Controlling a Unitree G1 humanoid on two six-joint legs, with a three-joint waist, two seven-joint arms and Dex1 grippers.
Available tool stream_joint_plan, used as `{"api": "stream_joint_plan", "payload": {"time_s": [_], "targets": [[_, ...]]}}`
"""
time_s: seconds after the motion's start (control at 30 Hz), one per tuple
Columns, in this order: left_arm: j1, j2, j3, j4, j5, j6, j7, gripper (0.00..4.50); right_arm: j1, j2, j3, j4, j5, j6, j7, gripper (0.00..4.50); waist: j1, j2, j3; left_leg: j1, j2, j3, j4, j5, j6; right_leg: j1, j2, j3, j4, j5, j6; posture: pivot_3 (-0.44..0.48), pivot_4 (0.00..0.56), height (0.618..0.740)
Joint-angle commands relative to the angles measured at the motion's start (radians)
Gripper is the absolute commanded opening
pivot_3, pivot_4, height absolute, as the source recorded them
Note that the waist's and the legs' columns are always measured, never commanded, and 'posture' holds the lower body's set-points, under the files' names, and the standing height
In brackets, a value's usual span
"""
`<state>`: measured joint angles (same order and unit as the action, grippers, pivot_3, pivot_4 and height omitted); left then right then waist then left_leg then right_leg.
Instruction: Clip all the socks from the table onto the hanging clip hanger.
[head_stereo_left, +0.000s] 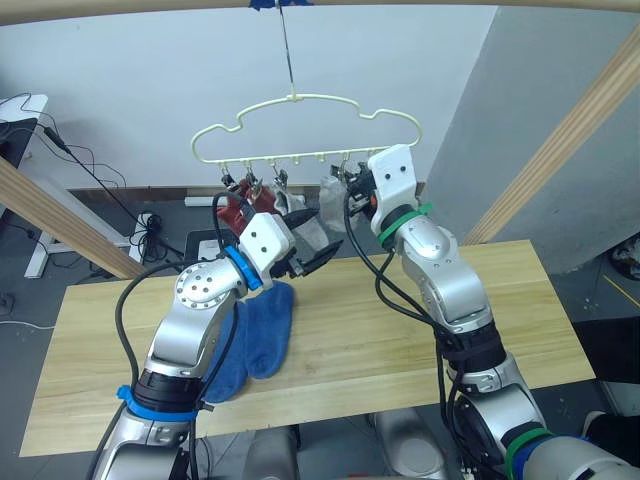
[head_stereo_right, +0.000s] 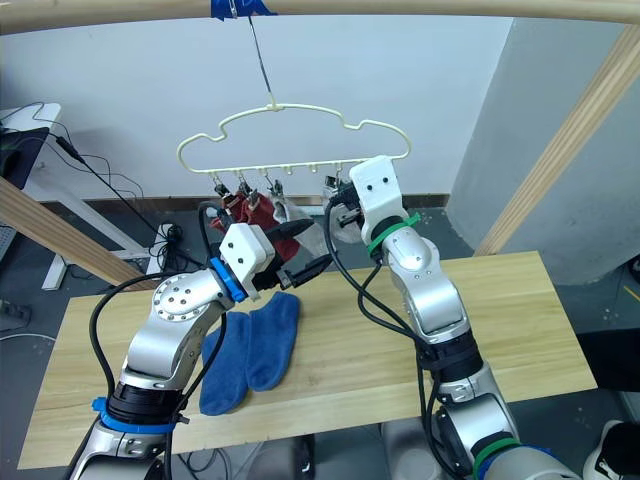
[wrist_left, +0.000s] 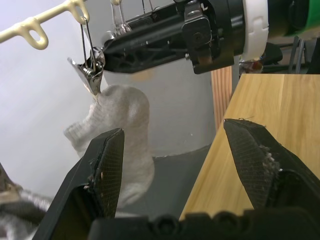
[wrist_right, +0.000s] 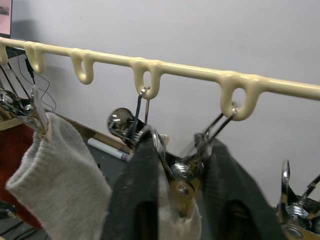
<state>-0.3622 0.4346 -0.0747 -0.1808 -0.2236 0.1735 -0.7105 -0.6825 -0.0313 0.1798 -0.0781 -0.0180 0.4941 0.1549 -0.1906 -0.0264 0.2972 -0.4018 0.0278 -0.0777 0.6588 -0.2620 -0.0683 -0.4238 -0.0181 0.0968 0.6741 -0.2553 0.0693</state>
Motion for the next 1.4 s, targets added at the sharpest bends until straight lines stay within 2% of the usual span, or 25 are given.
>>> {"api": "stream_joint_plan", "payload": {"time_s": [0.03, 0.47, 0.6, 1.4], "targets": [[0.018, 0.006, 0.007, -0.029, 0.003, -0.025, 0.0, 3.49, -0.022, 0.005, -0.002, -0.019, -0.004, -0.032, 0.005, 0.24, 0.0, 0.0, 0.0, 0.0, 0.0, 0.0, 0.0, 0.0, 0.0, 0.0, 0.0, 0.0, 0.0, 0.0, 0.0, -0.173, 0.255, 0.74], [0.062, 0.015, -0.002, -0.041, 0.021, -0.037, 0.001, 3.49, -0.021, 0.013, -0.024, -0.018, 0.012, -0.029, -0.002, 0.24, 0.002, 0.0, 0.0, 0.0, 0.0, 0.0, 0.001, 0.0, 0.0, 0.0, 0.0, 0.0, 0.0, 0.0, 0.0, -0.172, 0.256, 0.74], [0.06, 0.015, -0.002, -0.041, 0.024, -0.036, 0.001, 3.49, -0.023, 0.011, -0.022, -0.019, 0.005, -0.019, 0.001, 1.62, 0.002, 0.0, 0.0, 0.0, 0.0, 0.0, 0.001, 0.0, 0.0, 0.0, 0.0, 0.0, 0.001, 0.0, 0.0, -0.172, 0.255, 0.74], [0.054, 0.013, -0.005, -0.036, 0.034, -0.035, -0.004, 3.49, -0.031, -0.003, 0.009, -0.015, -0.015, -0.026, 0.026, 1.62, 0.002, 0.0, 0.0, 0.0, 0.0, 0.0, 0.001, 0.0, 0.0, 0.0, 0.0, 0.0, 0.001, 0.0, 0.0, -0.172, 0.25, 0.74]]}}
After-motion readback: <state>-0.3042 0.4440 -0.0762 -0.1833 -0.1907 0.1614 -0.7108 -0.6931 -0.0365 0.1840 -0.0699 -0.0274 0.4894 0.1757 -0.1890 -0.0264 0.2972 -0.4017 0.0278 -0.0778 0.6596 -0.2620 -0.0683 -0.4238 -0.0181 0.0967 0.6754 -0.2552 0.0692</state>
